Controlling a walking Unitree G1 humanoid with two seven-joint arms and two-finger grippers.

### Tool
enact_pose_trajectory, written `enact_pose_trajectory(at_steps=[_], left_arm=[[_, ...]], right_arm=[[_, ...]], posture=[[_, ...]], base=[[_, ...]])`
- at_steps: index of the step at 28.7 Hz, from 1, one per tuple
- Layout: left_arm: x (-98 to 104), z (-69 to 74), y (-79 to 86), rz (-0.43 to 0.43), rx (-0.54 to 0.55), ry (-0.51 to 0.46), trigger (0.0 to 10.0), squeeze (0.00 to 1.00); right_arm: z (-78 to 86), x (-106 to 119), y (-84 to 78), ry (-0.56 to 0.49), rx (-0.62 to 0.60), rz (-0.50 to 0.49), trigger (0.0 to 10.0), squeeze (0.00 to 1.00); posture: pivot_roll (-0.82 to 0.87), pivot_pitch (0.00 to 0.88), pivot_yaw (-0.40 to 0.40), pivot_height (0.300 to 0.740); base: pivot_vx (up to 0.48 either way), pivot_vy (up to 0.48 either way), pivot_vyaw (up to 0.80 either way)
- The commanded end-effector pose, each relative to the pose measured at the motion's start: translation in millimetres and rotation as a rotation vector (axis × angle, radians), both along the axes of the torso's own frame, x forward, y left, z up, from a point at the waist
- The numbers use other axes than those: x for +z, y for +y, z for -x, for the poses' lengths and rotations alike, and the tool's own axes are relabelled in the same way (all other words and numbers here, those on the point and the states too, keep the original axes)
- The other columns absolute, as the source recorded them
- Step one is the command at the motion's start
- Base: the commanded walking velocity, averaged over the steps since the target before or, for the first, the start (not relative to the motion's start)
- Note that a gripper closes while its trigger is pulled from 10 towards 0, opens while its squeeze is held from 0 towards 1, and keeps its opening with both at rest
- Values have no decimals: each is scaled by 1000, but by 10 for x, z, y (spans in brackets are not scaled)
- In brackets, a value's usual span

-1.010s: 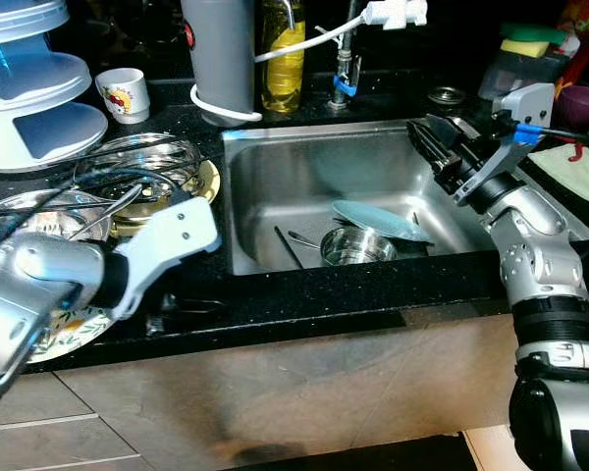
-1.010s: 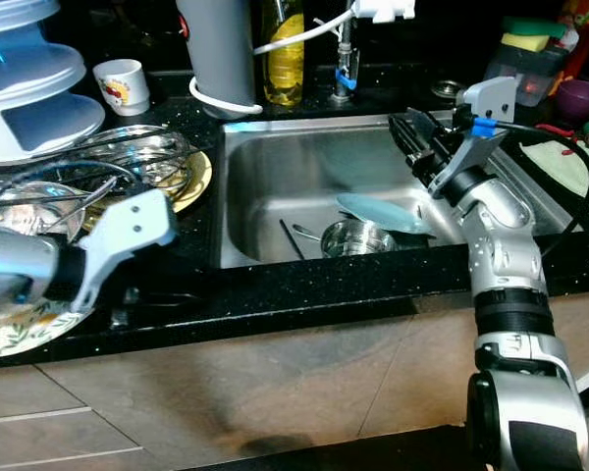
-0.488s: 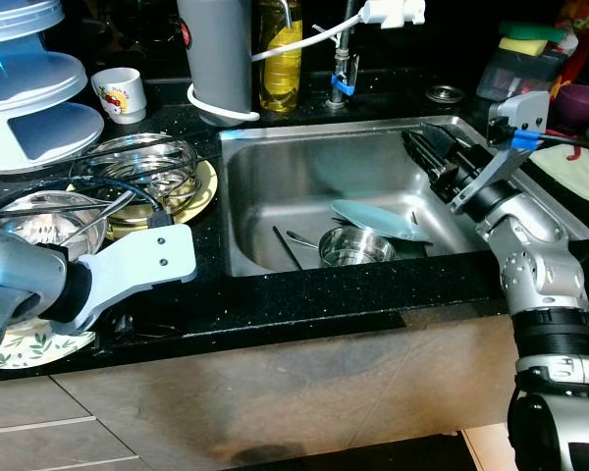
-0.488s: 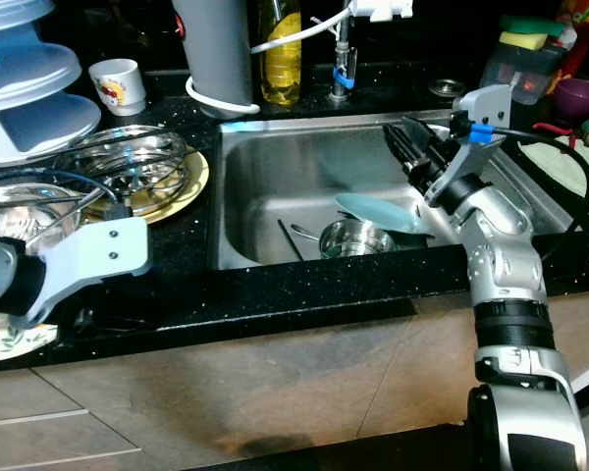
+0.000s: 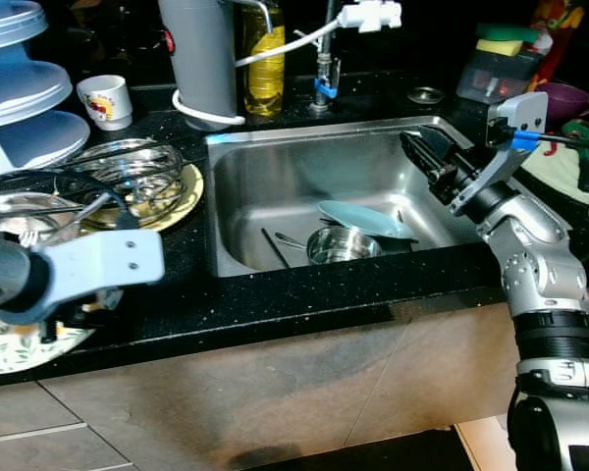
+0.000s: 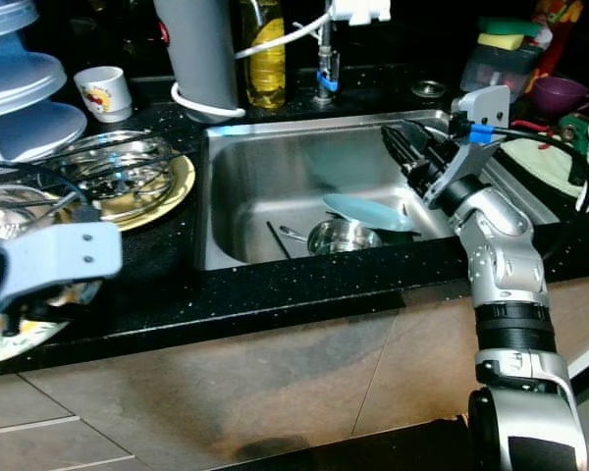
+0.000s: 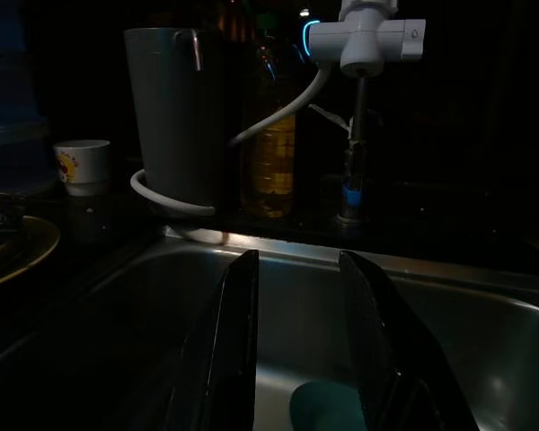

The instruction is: Kitchen organization

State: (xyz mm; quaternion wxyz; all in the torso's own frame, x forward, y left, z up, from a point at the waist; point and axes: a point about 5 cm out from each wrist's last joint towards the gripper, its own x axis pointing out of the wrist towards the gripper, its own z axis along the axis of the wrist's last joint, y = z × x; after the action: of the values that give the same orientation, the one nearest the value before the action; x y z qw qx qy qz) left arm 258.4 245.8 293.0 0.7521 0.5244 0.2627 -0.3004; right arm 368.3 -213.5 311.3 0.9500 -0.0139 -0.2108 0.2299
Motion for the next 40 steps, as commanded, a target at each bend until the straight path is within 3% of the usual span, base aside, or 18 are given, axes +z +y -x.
enact_pose_trajectory(at_steps=[1, 9, 14, 22, 31, 39, 40], left_arm=[[-109, -2, 93, -55, 43, 55, 10000, 0], [-107, -42, 106, -49, 35, 41, 10000, 0], [-92, -47, 155, -97, 66, 29, 10000, 0], [-30, -89, 418, -229, 181, -23, 10000, 0], [34, -147, 472, -268, 201, -98, 10000, 0], [64, -221, 462, -253, 191, -141, 10000, 0], [65, -238, 348, -173, 146, -137, 10000, 0]], right_arm=[[17, -12, -7, 5, -1, -6, 10000, 0], [19, -16, -7, 9, -1, -4, 10000, 0], [17, -14, -7, 9, -4, -5, 10000, 0], [18, -11, -14, 10, -7, -3, 10000, 0], [22, -9, -24, 8, -12, -2, 10000, 0], [31, -4, -25, 5, -12, -3, 10000, 0], [32, -8, -22, 5, -11, -3, 10000, 0]], posture=[[-31, 179, -17, 740], [-32, 179, -16, 740], [-34, 179, -15, 740], [-32, 177, -15, 740], [-34, 174, -14, 740], [-35, 170, -12, 740], [-34, 164, -12, 740]], base=[[0, 0, 0], [0, 0, 0], [0, 0, 0], [0, 0, 0], [0, 0, 0], [0, 0, 0], [0, 0, 0]])
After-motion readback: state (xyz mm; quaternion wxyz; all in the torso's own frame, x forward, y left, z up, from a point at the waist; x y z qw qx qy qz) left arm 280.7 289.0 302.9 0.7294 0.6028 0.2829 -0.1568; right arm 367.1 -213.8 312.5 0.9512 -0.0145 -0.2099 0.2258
